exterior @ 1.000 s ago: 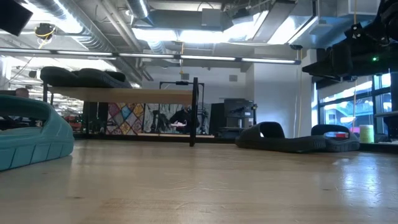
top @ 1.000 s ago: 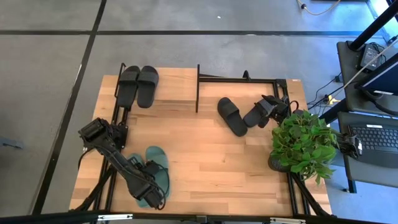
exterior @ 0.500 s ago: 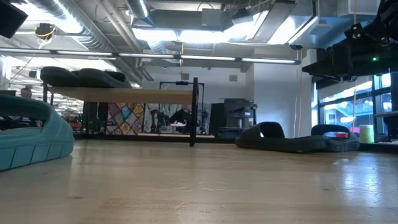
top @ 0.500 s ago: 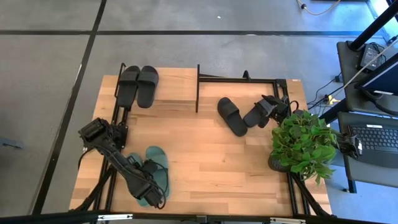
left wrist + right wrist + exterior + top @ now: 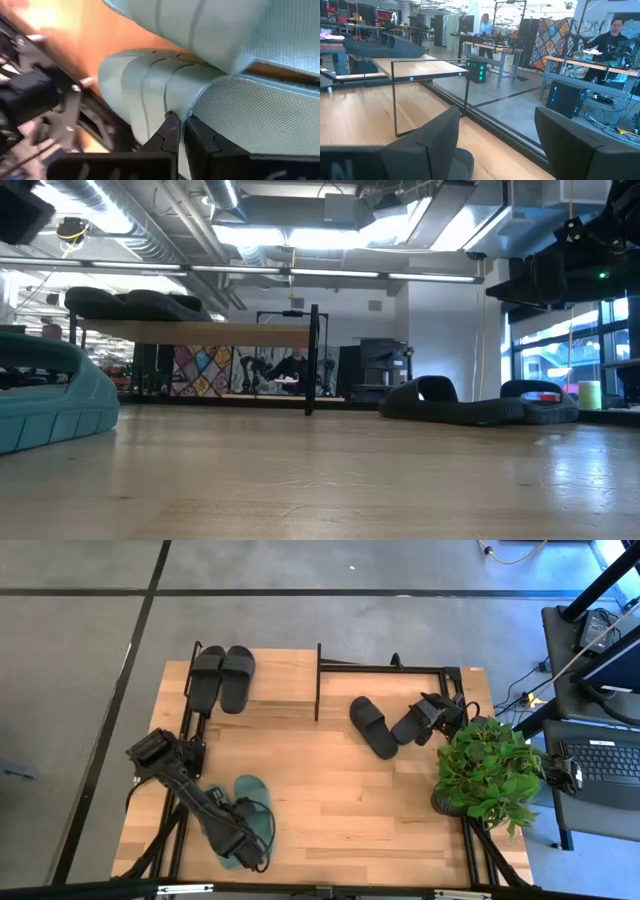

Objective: Pick and place slides into the shelf
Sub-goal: Put the green slipper under the shelf

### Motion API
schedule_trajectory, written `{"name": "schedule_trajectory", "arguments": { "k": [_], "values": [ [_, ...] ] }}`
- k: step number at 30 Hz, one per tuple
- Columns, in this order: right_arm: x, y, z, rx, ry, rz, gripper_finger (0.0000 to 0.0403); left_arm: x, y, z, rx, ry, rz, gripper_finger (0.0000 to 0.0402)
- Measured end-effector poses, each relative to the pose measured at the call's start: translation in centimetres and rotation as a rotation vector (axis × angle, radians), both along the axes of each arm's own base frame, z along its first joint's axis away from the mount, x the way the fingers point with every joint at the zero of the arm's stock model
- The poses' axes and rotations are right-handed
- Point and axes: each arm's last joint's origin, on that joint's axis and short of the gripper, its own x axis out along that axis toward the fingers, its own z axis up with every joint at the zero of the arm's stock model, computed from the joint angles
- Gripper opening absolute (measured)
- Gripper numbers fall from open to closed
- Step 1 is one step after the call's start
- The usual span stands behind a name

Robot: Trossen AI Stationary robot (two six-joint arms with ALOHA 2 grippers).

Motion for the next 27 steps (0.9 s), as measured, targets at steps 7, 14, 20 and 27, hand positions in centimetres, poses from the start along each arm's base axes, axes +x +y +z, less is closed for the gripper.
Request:
{"name": "schedule_trajectory", "arguments": {
  "k": [7,14,20,27],
  "values": [
    [0.0,0.0,0.0,-0.002,0.001,0.0,0.0257,1.4,2.2,1.9,0.046,0.031,-0.098,0.0004],
    [0.0,0.0,0.1,-0.02,0.011,-0.001,0.0257,3.7,5.8,4.1,0.173,-0.105,-0.264,0.0002],
    [0.0,0.0,0.0,-0.015,0.019,-0.001,0.0257,6.0,10.2,4.5,0.239,-0.043,-0.383,0.0001],
    [0.0,0.0,-0.1,-0.012,0.025,-0.001,0.0257,7.7,15.4,4.8,0.323,0.076,-0.488,0.0001]
  ]
}}
